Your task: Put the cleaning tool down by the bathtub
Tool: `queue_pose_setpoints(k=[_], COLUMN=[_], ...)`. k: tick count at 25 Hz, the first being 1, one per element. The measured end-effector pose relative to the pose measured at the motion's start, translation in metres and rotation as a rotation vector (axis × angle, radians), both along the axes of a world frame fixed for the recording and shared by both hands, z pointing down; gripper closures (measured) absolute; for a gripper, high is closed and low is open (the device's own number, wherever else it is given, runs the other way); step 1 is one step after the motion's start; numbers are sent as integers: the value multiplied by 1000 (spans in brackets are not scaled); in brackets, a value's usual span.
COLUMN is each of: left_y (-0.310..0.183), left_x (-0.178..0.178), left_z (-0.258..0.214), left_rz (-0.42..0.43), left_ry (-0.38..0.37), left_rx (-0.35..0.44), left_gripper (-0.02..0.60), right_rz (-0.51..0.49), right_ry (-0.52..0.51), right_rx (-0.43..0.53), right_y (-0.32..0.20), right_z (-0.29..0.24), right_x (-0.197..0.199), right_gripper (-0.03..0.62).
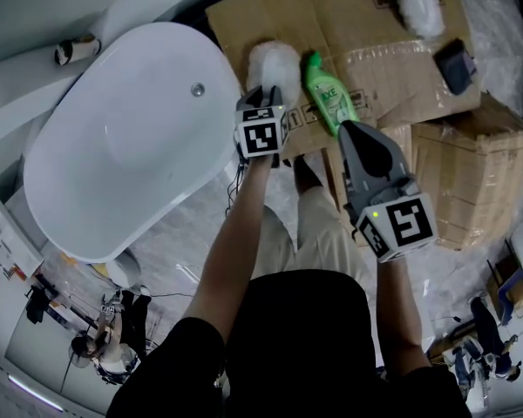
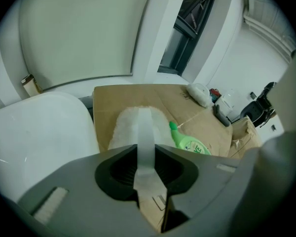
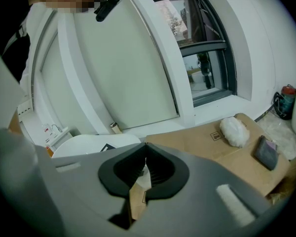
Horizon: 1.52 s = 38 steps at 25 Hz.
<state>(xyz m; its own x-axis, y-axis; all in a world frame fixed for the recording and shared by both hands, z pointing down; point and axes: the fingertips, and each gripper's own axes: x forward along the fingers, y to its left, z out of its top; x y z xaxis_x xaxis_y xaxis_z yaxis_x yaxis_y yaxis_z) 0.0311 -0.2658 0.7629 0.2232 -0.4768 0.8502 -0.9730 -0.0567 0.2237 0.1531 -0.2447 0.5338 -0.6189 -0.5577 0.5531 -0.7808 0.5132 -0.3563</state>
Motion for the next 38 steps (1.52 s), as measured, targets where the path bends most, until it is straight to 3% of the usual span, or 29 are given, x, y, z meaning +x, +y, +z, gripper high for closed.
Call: queue_pose_setpoints(k=[10,22,38], left_y=[3,7,8], left_x=[5,13,16], left_z=[3,2,-17], left_rz=[12,68,137], left_ry=[-4,-43,-67], left_rx=[-7,1,48], left_gripper=[485,385,373], right_rz=[-11,-24,8], right_ry=[-2,-12,-12], right_rx=[0,6,12], right_y=[0,0,2], right_z=[0,0,-5], right_x=[3,6,8], right_gripper=[585,585,585])
